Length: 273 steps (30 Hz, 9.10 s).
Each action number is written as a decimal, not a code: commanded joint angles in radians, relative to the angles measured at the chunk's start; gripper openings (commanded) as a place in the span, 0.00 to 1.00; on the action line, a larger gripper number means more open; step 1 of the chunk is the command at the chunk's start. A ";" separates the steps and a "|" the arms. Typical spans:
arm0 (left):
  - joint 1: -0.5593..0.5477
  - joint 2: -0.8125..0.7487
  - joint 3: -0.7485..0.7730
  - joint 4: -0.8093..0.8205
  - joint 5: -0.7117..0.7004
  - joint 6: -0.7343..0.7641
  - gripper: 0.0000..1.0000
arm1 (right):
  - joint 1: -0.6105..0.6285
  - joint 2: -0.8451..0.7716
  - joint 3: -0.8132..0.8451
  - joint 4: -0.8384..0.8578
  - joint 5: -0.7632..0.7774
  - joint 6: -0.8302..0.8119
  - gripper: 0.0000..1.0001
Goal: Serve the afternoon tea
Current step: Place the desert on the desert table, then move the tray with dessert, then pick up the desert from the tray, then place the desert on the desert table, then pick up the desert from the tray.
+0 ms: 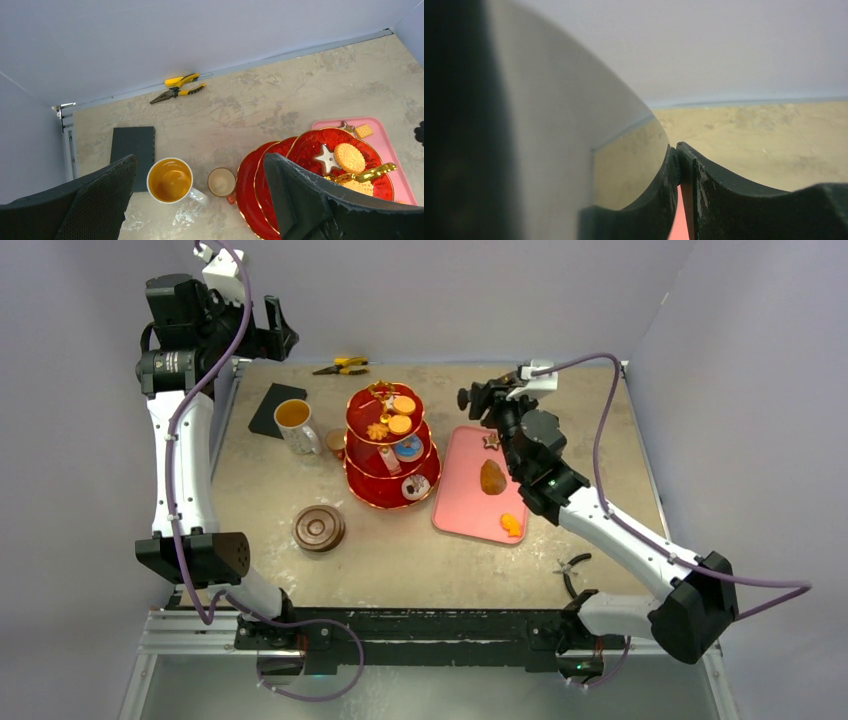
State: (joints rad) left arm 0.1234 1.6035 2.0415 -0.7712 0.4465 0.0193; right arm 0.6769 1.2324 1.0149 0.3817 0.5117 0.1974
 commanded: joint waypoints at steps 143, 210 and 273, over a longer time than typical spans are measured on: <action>0.030 -0.017 0.029 0.014 0.055 0.008 0.97 | -0.157 0.470 -0.215 0.280 -0.015 0.070 0.53; 0.031 -0.027 0.028 0.016 0.065 -0.002 0.96 | -0.032 0.198 -0.300 0.274 -0.031 0.173 0.61; 0.032 -0.014 0.050 0.006 0.057 0.010 0.96 | -0.252 0.327 -0.263 0.362 0.058 0.104 0.43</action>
State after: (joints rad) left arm 0.1440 1.6043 2.0628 -0.7795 0.4946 0.0204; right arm 0.3923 1.6943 0.7540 0.7322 0.5655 0.3286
